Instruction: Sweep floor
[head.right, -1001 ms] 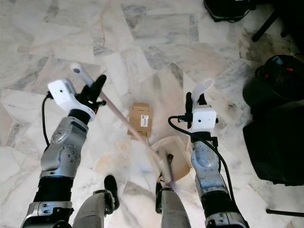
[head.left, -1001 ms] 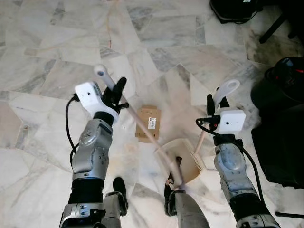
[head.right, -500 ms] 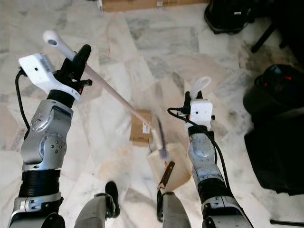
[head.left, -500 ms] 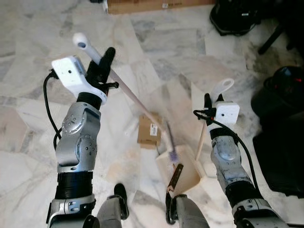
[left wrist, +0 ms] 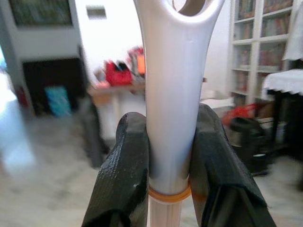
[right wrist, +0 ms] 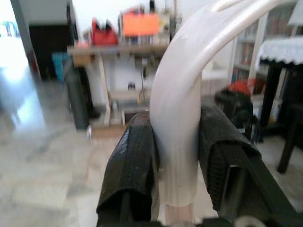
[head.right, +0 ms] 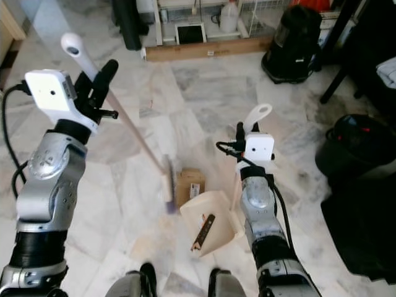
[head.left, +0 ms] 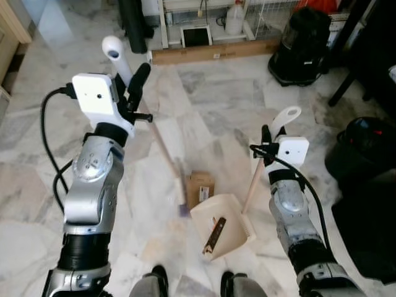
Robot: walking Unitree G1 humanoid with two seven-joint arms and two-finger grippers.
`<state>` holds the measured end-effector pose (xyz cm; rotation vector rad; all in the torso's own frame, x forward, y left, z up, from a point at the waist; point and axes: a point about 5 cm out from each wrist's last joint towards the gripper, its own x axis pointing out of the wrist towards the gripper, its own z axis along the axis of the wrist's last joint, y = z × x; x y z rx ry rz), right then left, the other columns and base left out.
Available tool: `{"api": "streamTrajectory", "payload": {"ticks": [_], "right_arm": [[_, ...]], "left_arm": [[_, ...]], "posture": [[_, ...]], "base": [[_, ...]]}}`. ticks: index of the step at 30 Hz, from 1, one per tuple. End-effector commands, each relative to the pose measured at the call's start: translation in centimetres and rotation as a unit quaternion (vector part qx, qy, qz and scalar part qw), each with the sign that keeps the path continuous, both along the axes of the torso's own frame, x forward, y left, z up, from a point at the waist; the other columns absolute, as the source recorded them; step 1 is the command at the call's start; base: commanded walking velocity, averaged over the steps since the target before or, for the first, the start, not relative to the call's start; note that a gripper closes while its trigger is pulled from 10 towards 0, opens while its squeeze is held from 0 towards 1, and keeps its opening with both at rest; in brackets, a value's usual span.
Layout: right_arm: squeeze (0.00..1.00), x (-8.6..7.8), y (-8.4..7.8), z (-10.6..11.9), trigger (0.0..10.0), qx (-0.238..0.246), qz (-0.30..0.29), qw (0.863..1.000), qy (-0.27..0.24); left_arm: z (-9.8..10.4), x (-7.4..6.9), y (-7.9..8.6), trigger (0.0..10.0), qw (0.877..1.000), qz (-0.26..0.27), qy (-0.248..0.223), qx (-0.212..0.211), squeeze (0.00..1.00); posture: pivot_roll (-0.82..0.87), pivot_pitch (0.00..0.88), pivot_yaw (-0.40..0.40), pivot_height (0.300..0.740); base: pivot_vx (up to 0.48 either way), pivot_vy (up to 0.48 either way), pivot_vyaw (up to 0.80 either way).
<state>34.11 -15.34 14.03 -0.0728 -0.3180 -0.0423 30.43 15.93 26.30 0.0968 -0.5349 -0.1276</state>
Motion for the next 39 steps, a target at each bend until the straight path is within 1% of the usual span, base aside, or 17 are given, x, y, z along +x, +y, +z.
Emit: {"api": "streamTrajectory", "payload": {"ticks": [1,3,5,7,10,11,13,15,17,21,23,28,29,31,33,35,39], "right_arm": [[0.0,-0.1,0.4,0.9,10.0,0.024,0.003,0.999,-0.021],[0.0,-0.3,0.7,0.7,10.0,0.036,0.005,0.999,-0.017],[0.0,-0.4,0.7,0.6,10.0,0.047,0.003,0.999,-0.017],[0.0,-0.7,0.1,0.8,10.0,0.08,-0.009,0.997,-0.02],[0.0,-0.7,-0.3,1.0,10.0,0.101,-0.02,0.994,-0.019],[0.0,-0.7,-0.3,1.0,10.0,0.101,-0.02,0.994,-0.019],[0.0,-0.8,-0.2,1.1,10.0,0.116,-0.019,0.993,-0.015],[0.0,-0.9,-0.1,1.1,10.0,0.112,-0.014,0.993,-0.013],[0.0,-0.7,0.2,0.8,10.0,0.114,-0.012,0.993,-0.004],[0.0,-0.7,0.4,1.2,10.0,0.117,-0.006,0.993,-0.008],[0.0,-0.7,0.4,1.1,10.0,0.121,-0.004,0.993,-0.004],[0.0,-0.7,0.5,1.1,10.0,0.128,-0.007,0.992,0.001],[0.0,-0.7,0.5,1.1,10.0,0.128,-0.007,0.992,0.001],[0.0,-0.7,0.5,1.1,10.0,0.125,-0.007,0.992,0.002],[0.0,-0.8,0.5,1.0,10.0,0.127,-0.007,0.992,0.003],[0.0,-0.8,0.4,0.9,10.0,0.127,-0.008,0.992,0.004],[0.0,-0.9,0.3,0.7,10.0,0.131,-0.012,0.991,0.009]], "left_arm": [[-0.1,-0.8,0.4,10.0,0.999,0.02,-0.023,0.028,0.0],[-2.1,-1.0,0.7,10.0,0.999,0.027,0.002,0.042,0.0],[-2.9,-1.1,0.8,10.0,0.999,0.03,0.013,0.034,0.0],[-5.0,-1.2,1.2,10.0,0.998,0.043,0.041,0.025,0.0],[-6.4,-1.3,1.6,10.0,0.997,0.056,0.06,0.013,0.0],[-6.4,-1.3,1.6,10.0,0.997,0.056,0.06,0.013,0.0],[-8.4,-1.4,1.9,10.0,0.994,0.066,0.088,0.021,0.0],[-9.0,-1.5,2.0,10.0,0.993,0.069,0.096,0.021,0.0],[-10.5,-1.6,2.8,10.0,0.989,0.091,0.116,-0.001,0.0],[-10.2,-1.6,3.1,10.0,0.989,0.097,0.108,-0.001,0.0],[-10.0,-1.4,3.3,10.0,0.989,0.101,0.103,-0.019,0.0],[-8.7,-0.4,1.8,10.0,0.984,0.034,0.108,-0.139,0.0],[-8.7,-0.4,1.8,10.0,0.984,0.034,0.108,-0.139,0.0],[-8.4,-0.1,1.0,10.0,0.98,-0.003,0.118,-0.159,0.0],[-8.3,0.0,0.7,10.0,0.977,-0.02,0.124,-0.173,0.0],[-8.3,0.0,0.6,10.0,0.975,-0.027,0.127,-0.182,0.0],[-7.8,0.0,0.9,10.0,0.978,-0.014,0.113,-0.176,0.0]], "posture": [[-0.07,0.021,0.04,0.74],[-0.09,0.004,0.045,0.74],[-0.09,0.002,0.045,0.74],[-0.09,0.0,0.043,0.74],[-0.1,0.0,0.042,0.74],[-0.1,0.0,0.042,0.74],[-0.11,0.0,0.039,0.74],[-0.11,0.0,0.037,0.74],[-0.1,0.0,0.032,0.74],[-0.1,0.0,0.032,0.74],[-0.1,0.0,0.026,0.74],[-0.09,0.0,0.023,0.74],[-0.09,0.0,0.023,0.74],[-0.09,0.0,0.025,0.74],[-0.1,0.0,0.03,0.74],[-0.09,0.0,0.03,0.74],[-0.1,0.0,0.032,0.74]], "base": [[0.0,0.0,0.0],[0.0,0.0,0.0],[0.0,0.0,0.0],[0.0,0.0,0.0],[0.0,0.0,0.0],[0.0,0.0,0.0],[0.0,0.0,0.0],[0.0,0.0,0.0],[0.0,0.0,0.0],[0.0,0.0,0.0],[0.0,0.0,0.0],[0.0,0.0,0.0],[0.0,0.0,0.0],[0.0,0.0,0.0],[0.0,0.0,0.0],[0.0,0.0,0.0],[0.0,0.0,0.0]]}}
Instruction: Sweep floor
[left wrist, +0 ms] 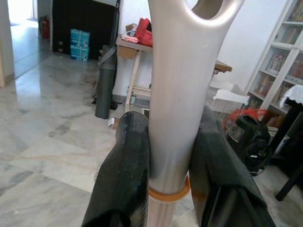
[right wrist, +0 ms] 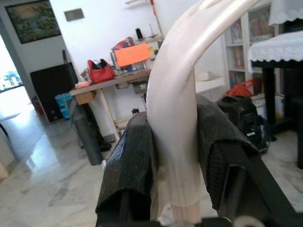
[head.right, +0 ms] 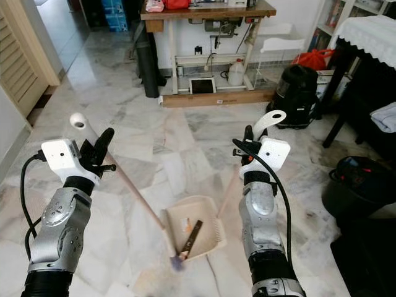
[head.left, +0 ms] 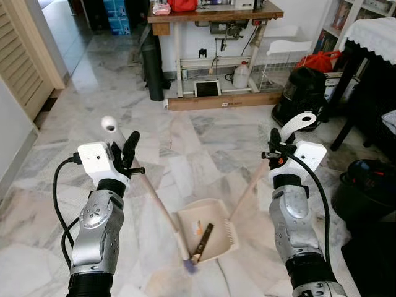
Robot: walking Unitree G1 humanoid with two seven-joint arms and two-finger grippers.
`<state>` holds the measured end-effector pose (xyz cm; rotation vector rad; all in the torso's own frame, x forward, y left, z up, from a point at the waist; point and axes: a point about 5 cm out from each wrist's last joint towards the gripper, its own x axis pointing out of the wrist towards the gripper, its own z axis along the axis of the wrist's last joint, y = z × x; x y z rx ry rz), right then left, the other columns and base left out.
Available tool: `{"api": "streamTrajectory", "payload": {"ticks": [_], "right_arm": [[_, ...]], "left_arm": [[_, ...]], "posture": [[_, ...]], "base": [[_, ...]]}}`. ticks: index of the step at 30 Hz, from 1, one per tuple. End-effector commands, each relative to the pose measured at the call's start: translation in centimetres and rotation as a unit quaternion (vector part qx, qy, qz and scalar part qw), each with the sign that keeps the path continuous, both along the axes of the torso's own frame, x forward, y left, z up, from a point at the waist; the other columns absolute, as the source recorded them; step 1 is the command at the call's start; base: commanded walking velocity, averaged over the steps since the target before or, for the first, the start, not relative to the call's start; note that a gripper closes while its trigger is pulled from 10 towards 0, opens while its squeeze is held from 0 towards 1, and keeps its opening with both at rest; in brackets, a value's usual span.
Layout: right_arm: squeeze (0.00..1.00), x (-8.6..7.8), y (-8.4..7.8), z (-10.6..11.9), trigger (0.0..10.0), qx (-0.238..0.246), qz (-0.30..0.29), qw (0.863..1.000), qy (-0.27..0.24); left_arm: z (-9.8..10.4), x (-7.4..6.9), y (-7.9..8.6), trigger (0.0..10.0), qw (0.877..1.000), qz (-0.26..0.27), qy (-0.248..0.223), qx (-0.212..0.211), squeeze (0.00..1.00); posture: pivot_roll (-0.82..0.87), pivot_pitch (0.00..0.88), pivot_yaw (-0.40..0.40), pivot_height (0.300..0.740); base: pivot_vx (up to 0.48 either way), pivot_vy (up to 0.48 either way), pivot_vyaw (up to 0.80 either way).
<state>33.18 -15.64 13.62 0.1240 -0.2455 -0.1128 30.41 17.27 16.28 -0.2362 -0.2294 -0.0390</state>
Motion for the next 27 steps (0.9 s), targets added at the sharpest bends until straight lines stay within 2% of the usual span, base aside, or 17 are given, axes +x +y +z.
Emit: {"api": "streamTrajectory", "payload": {"ticks": [1,2,5,6,8,9,12,14,15,17,20,21,23,27], "right_arm": [[0.0,0.0,0.6,1.1,10.0,0.027,0.006,0.999,-0.024],[0.0,0.0,0.6,1.1,10.0,0.027,0.006,0.999,-0.024],[0.0,0.0,0.7,1.1,10.0,0.03,0.009,0.999,-0.022],[0.0,0.0,0.7,1.1,10.0,0.03,0.009,0.999,-0.022],[0.0,-0.1,0.7,0.8,10.0,0.034,0.006,0.999,-0.019],[0.0,-0.1,0.7,0.8,10.0,0.034,0.006,0.999,-0.019],[0.0,-0.2,0.9,0.6,10.0,0.036,0.007,0.999,-0.015],[0.0,-0.1,0.9,0.6,10.0,0.036,0.007,0.999,-0.014],[0.0,-0.1,0.9,0.5,10.0,0.036,0.007,0.999,-0.014],[0.0,0.0,1.2,0.5,10.0,0.029,0.009,0.999,-0.011],[0.0,0.1,1.2,0.7,10.0,0.025,0.014,1.0,-0.014],[0.0,0.2,1.0,1.1,10.0,0.02,0.019,0.999,-0.022],[0.0,0.2,0.7,1.2,10.0,0.02,0.017,0.999,-0.022],[0.0,0.1,0.4,1.1,10.0,0.019,0.011,0.999,-0.024]], "left_arm": [[2.7,0.1,-0.2,10.0,0.998,0.004,-0.063,0.01,0.0],[2.7,0.1,-0.2,10.0,0.998,0.004,-0.063,0.01,0.0],[4.7,-0.1,0.2,10.0,0.993,0.019,-0.1,0.061,0.0],[4.7,-0.1,0.2,10.0,0.993,0.019,-0.1,0.061,0.0],[6.8,-0.4,0.5,10.0,0.986,0.029,-0.135,0.096,0.0],[6.8,-0.4,0.5,10.0,0.986,0.029,-0.135,0.096,0.0],[7.9,-0.8,0.5,10.0,0.977,0.033,-0.157,0.141,0.0],[7.9,-0.8,0.4,10.0,0.976,0.031,-0.159,0.149,0.0],[7.6,-0.7,0.3,10.0,0.975,0.028,-0.155,0.154,0.0],[3.9,-0.4,-0.8,10.0,0.976,0.0,-0.106,0.189,0.0],[3.0,-0.5,-0.9,10.0,0.98,0.0,-0.092,0.177,0.0],[2.2,-0.5,-0.9,10.0,0.983,0.021,-0.079,0.167,0.0],[2.0,-0.6,-0.8,10.0,0.983,0.032,-0.075,0.162,0.0],[1.7,-0.9,-0.6,10.0,0.982,0.032,-0.071,0.169,0.0]], "posture": [[-0.09,0.0,0.033,0.74],[-0.09,0.0,0.033,0.74],[-0.09,0.0,0.037,0.74],[-0.09,0.0,0.037,0.74],[-0.08,0.0,0.04,0.74],[-0.08,0.0,0.04,0.74],[-0.07,0.0,0.04,0.74],[-0.07,0.0,0.039,0.74],[-0.07,0.0,0.039,0.74],[-0.08,0.0,0.021,0.74],[-0.09,0.0,0.019,0.74],[-0.09,0.0,0.02,0.74],[-0.09,0.0,0.02,0.74],[-0.09,0.0,0.027,0.74]], "base": [[0.0,0.0,0.0],[0.0,0.0,0.0],[0.0,0.0,0.0],[0.0,0.0,0.0],[0.0,0.0,0.0],[0.0,0.0,0.0],[0.0,0.0,0.0],[0.0,0.0,0.0],[0.0,0.0,0.0],[0.0,0.0,0.0],[0.0,0.0,0.0],[0.0,0.0,0.0],[0.0,0.0,0.0],[0.0,0.0,0.76]]}}
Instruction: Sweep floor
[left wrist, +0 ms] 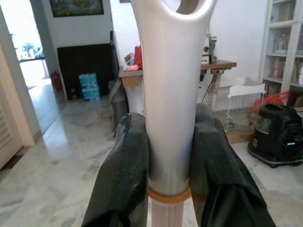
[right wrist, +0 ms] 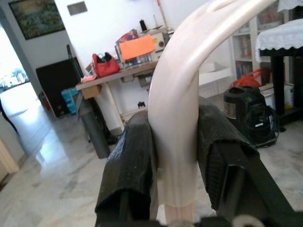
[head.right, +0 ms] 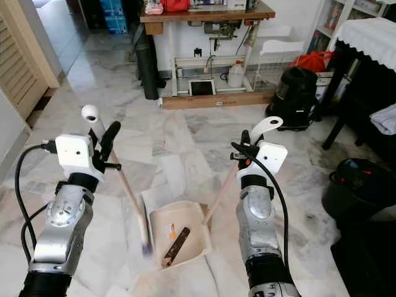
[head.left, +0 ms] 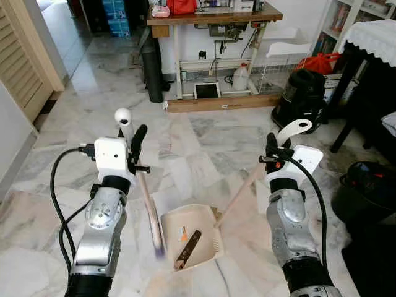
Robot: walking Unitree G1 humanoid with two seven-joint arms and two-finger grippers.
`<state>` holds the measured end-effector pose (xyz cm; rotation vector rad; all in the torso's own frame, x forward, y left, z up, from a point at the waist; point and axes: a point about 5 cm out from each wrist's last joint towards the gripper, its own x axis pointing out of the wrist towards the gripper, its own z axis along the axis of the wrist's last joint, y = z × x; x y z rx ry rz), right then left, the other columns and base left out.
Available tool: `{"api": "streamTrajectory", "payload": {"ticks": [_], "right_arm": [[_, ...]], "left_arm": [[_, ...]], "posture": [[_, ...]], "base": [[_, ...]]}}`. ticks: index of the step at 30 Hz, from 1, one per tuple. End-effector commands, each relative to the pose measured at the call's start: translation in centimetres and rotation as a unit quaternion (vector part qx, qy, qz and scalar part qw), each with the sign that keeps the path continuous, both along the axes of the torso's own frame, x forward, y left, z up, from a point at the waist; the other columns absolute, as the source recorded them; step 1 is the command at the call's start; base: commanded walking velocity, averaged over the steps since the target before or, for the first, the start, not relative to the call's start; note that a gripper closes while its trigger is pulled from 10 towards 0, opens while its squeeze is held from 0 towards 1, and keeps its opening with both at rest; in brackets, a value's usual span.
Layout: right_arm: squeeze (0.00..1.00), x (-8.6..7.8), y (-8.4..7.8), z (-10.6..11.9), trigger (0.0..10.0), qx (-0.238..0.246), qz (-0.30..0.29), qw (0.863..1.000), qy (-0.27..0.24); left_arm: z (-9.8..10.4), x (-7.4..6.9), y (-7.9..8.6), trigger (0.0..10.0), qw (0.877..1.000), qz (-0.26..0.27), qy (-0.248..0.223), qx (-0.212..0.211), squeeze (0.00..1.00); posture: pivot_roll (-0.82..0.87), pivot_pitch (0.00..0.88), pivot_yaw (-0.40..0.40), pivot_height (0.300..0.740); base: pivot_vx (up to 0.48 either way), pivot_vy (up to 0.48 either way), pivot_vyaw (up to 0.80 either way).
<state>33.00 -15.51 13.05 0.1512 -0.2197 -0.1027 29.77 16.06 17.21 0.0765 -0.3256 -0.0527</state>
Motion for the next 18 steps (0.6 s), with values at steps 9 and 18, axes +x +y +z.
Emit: {"api": "streamTrajectory", "payload": {"ticks": [9,18], "right_arm": [[0.0,-0.1,0.64,1.02,10.0,0.009,0.008,1.0,-0.027],[0.0,0.1,0.85,1.56,10.0,0.006,0.02,0.999,-0.032]], "left_arm": [[0.15,-0.36,1.06,10.0,0.999,0.016,-0.02,0.031,0.0],[0.08,0.13,0.45,10.0,0.999,0.014,-0.024,0.021,0.0]], "posture": [[-0.08,0.0,0.02,0.74],[-0.09,0.0,-0.001,0.74]], "base": [[0.0,0.0,0.79],[0.0,0.0,0.79]]}}
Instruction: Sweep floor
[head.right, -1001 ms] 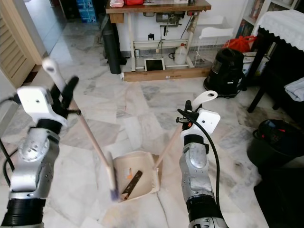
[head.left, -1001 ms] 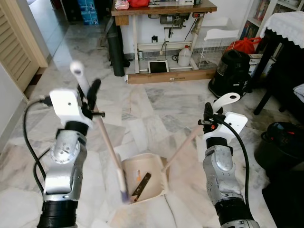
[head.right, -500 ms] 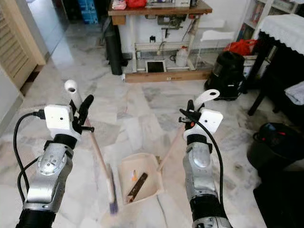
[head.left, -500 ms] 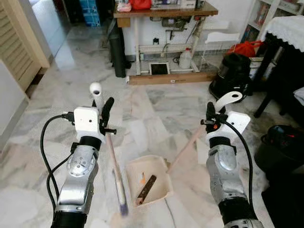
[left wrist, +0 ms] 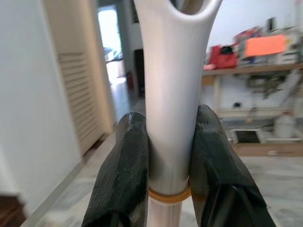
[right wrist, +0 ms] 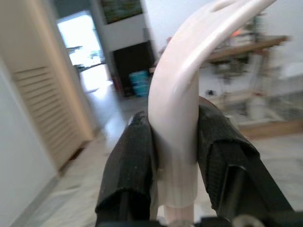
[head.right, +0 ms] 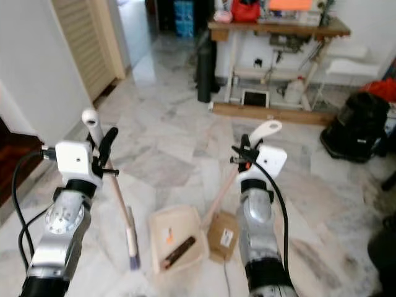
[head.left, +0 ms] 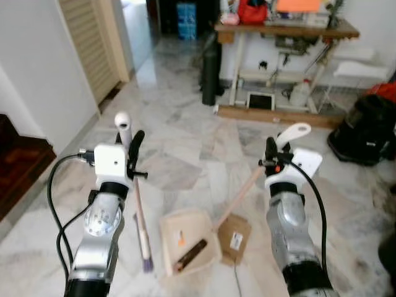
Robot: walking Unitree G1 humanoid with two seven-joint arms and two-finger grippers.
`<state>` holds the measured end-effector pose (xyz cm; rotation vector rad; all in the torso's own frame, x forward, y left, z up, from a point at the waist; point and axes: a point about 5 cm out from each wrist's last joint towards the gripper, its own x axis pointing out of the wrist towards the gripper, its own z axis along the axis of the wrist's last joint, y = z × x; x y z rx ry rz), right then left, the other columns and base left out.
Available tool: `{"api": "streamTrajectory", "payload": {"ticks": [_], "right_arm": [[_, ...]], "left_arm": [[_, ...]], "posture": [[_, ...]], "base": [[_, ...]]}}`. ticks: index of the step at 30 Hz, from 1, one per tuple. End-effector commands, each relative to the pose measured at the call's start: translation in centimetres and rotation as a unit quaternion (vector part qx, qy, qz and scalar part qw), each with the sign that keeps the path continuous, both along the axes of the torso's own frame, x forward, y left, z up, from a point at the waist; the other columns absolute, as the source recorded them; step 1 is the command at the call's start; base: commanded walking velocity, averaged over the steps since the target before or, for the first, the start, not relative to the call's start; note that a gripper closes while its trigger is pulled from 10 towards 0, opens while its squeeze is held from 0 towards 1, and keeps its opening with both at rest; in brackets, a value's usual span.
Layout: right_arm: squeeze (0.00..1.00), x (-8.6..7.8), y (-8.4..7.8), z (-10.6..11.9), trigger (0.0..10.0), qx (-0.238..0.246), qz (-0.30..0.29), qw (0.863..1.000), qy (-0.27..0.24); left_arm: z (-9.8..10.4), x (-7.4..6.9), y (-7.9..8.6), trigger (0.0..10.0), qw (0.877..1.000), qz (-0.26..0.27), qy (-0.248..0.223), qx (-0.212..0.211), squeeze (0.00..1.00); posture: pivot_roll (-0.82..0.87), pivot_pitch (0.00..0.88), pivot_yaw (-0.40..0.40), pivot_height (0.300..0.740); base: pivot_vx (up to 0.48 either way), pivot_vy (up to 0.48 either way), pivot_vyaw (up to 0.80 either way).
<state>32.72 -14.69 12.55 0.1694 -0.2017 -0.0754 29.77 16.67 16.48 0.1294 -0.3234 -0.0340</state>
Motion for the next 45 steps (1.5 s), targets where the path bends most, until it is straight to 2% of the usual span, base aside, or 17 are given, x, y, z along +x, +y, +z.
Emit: {"api": "streamTrajectory", "payload": {"ticks": [1,13,23,27,34,36,40,45], "right_arm": [[0.0,0.4,0.0,2.1,10.0,-0.001,0.005,0.999,-0.04],[0.0,-0.4,-0.1,1.6,10.0,0.0,0.009,0.999,-0.03],[0.0,-0.4,0.2,1.5,10.0,0.004,0.015,1.0,-0.023],[0.0,-0.9,0.2,1.2,10.0,0.007,0.013,1.0,-0.018],[0.0,-0.8,0.3,1.3,10.0,0.009,0.013,1.0,-0.016],[0.0,-0.8,0.5,1.1,10.0,0.025,0.023,0.999,-0.006],[0.0,-0.9,0.5,0.8,10.0,0.023,0.029,0.999,0.003],[0.0,-0.8,0.3,0.9,10.0,0.042,0.017,0.999,0.007]], "left_arm": [[0.8,0.1,-0.2,10.0,1.0,0.0,-0.024,-0.003,0.0],[-0.5,-0.9,-0.4,10.0,1.0,0.012,-0.005,-0.013,0.0],[-0.4,-1.1,-0.1,10.0,1.0,0.02,-0.003,-0.014,0.0],[-0.6,-1.7,0.0,10.0,1.0,0.025,0.0,-0.016,0.0],[-0.6,-1.5,-0.2,10.0,0.999,0.025,0.004,-0.023,0.0],[-0.5,-1.6,-0.3,10.0,0.999,0.025,0.006,-0.025,0.0],[-0.6,-1.9,-0.4,10.0,0.999,0.027,0.009,-0.029,0.0],[-0.7,-2.0,-0.4,10.0,0.999,0.027,0.011,-0.03,0.0]], "posture": [[-0.09,0.0,-0.001,0.74],[-0.09,0.0,-0.007,0.74],[-0.08,0.0,-0.002,0.74],[-0.07,0.0,-0.003,0.74],[-0.08,0.001,-0.001,0.74],[-0.08,0.005,-0.002,0.74],[-0.07,0.01,-0.004,0.74],[-0.07,0.012,-0.002,0.74]], "base": [[0.0,0.0,0.79],[0.0,0.0,0.8],[0.0,0.0,0.8],[0.0,0.0,0.8],[0.0,0.0,0.8],[0.0,0.0,0.0],[0.0,0.251,0.0],[0.0,0.392,0.0]]}}
